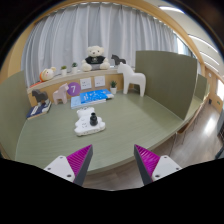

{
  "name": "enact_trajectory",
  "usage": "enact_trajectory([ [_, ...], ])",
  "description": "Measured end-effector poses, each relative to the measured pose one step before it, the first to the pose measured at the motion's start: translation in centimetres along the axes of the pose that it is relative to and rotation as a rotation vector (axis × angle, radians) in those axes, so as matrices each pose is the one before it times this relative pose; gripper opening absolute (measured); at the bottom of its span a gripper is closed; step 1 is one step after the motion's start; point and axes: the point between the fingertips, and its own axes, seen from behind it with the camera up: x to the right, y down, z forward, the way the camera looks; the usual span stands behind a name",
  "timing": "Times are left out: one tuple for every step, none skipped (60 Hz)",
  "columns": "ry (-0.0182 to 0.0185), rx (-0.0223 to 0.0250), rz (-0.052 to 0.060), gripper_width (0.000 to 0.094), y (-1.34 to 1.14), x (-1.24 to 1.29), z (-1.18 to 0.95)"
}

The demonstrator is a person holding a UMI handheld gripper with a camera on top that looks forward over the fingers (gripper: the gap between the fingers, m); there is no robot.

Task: Unplug charger

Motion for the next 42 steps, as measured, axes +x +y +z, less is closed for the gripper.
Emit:
enact_trajectory([
  [-0.00948, -0.00498, -0.0031, 0.0832, 0.062, -0.421, 0.946],
  [-0.00985, -0.00442, -0.0036, 0.0833, 0.027, -0.421, 0.931],
  [-0.01019, -0.00344, -0.0046, 0.0834, -0.051, -0.409, 0.88],
  [-0.01034, -0.00239, -0.0056, 0.0833, -0.109, -0.385, 0.853],
  [-0.01021, -0.00166, -0.0059, 0.0832, -0.145, -0.343, 0.859],
  [-0.01011, -0.00109, -0.0053, 0.0831, -0.182, -0.297, 0.83],
  [-0.01083, -0.00041, -0.0054, 0.083, -0.242, -0.318, 0.803],
  [-0.01102, -0.00001, -0.0057, 0.0828, -0.296, -0.367, 0.783],
  [-0.0121, 0.00052, -0.0062, 0.0827, -0.314, -0.383, 0.746],
  [-0.01244, 0.00147, -0.0058, 0.0824, -0.359, -0.387, 0.697],
  [-0.01174, 0.00322, -0.0058, 0.082, -0.411, -0.321, 0.706],
  [-0.01001, 0.00347, -0.0053, 0.0816, -0.397, -0.259, 0.693],
  [-0.00915, 0.00123, -0.0041, 0.0811, -0.353, -0.252, 0.698],
  [-0.01043, -0.00006, -0.0049, 0.0806, -0.344, -0.326, 0.623],
  [-0.0115, -0.00028, -0.0064, 0.0802, -0.333, -0.295, 0.669],
  [-0.01028, -0.00119, -0.0066, 0.0789, -0.333, -0.244, 0.652],
  [-0.00819, -0.00089, -0.0073, 0.0774, -0.301, -0.223, 0.614],
  [-0.00714, 0.00125, -0.0085, 0.0751, -0.344, -0.202, 0.585],
  [-0.00741, 0.00282, -0.0093, 0.0726, -0.397, -0.162, 0.593],
  [-0.0064, 0.00332, -0.007, 0.0702, -0.369, -0.112, 0.604],
  [-0.01474, 0.00027, -0.0065, 0.0678, -0.434, 0.288, 0.559],
  [-0.00512, 0.00332, -0.0059, 0.0646, -0.306, -0.129, 0.537],
  [-0.0051, 0.00397, -0.0076, 0.0604, -0.272, -0.113, 0.491],
  [0.00574, 0.00633, -0.0057, 0.0556, -0.132, -0.407, 0.508],
  [-0.01088, -0.00162, -0.0058, 0.0513, -0.232, 0.409, 0.495],
  [-0.00092, -0.0042, -0.0019, 0.0474, 0.073, 0.034, 0.446],
  [-0.00195, -0.00798, -0.0012, 0.0441, 0.148, 0.013, 0.461],
  [-0.00088, -0.01143, -0.0008, 0.0417, 0.233, 0.057, 0.4],
  [0.00871, -0.01014, 0.0009, 0.0394, 0.354, -0.279, 0.356],
  [0.00213, -0.01317, 0.0005, 0.0372, 0.322, 0.119, 0.309],
  [-0.00063, -0.01102, -0.0015, 0.035, 0.075, -0.118, -0.012],
  [-0.02023, 0.01839, 0.0033, 0.0308, -0.573, 0.306, 0.144],
  [0.00175, 0.01183, 0.0137, 0.0244, 0.066, -0.526, 0.181],
  [-0.01074, -0.00391, 0.0109, 0.0219, 0.033, 0.449, 0.111],
  [0.00536, 0.00848, 0.0096, 0.0218, 0.004, -0.344, -0.02],
  [-0.01192, 0.00199, 0.0042, 0.0213, -0.121, 0.331, -0.063],
  [-0.00399, 0.00312, 0.0029, 0.0197, 0.018, -0.027, -0.047],
  [-0.00134, 0.00643, 0.0007, 0.0183, -0.047, 0.014, -0.009],
  [-0.00001, 0.00521, -0.0008, 0.0161, -0.012, -0.011, 0.013],
  [0.00243, 0.00468, -0.0005, 0.0154, -0.013, 0.008, 0.014],
  [0.00157, 0.00229, -0.0013, 0.0138, 0.03, 0.001, 0.008],
  [0.01058, 0.0051, 0.0012, 0.0126, 0.094, -0.336, 0.039],
])
